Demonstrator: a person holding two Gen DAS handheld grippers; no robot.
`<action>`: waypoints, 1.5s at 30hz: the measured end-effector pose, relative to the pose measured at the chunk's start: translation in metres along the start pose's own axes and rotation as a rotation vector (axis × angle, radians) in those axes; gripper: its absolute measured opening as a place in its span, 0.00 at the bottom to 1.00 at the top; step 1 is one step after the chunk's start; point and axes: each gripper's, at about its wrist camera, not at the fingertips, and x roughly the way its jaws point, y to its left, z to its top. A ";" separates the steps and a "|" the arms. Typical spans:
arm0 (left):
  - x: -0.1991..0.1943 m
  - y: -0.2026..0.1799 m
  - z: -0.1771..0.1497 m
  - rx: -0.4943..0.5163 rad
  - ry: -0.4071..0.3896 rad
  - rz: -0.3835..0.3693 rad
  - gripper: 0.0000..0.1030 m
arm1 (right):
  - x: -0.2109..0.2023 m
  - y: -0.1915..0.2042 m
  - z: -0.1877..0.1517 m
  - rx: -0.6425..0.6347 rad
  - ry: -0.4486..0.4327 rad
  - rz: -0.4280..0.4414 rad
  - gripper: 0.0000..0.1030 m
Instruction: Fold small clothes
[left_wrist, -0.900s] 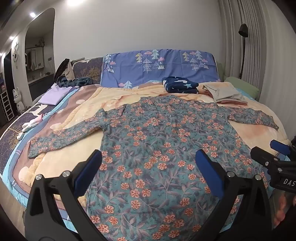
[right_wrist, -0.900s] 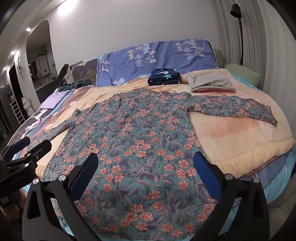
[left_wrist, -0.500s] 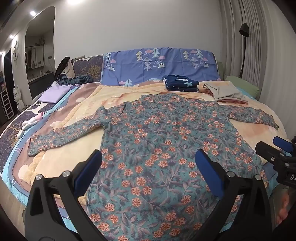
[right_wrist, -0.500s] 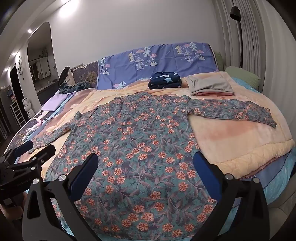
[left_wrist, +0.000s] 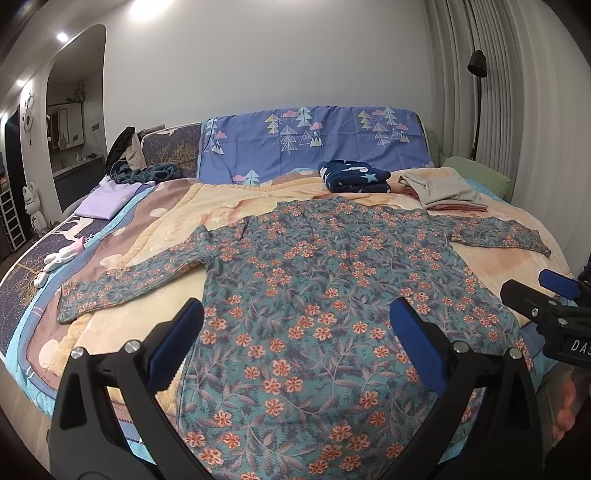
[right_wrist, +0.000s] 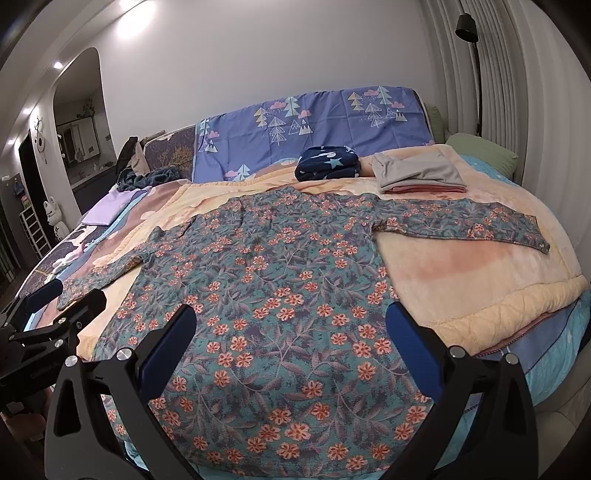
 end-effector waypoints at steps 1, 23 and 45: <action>0.000 0.000 0.000 0.000 -0.001 -0.002 0.98 | 0.000 0.000 0.000 0.001 0.000 0.001 0.99; -0.003 0.001 -0.003 -0.003 0.000 -0.012 0.98 | -0.003 0.004 0.000 -0.006 -0.011 0.009 0.99; 0.000 0.004 -0.004 -0.019 -0.004 -0.025 0.98 | -0.003 0.004 0.000 -0.007 -0.013 0.018 0.99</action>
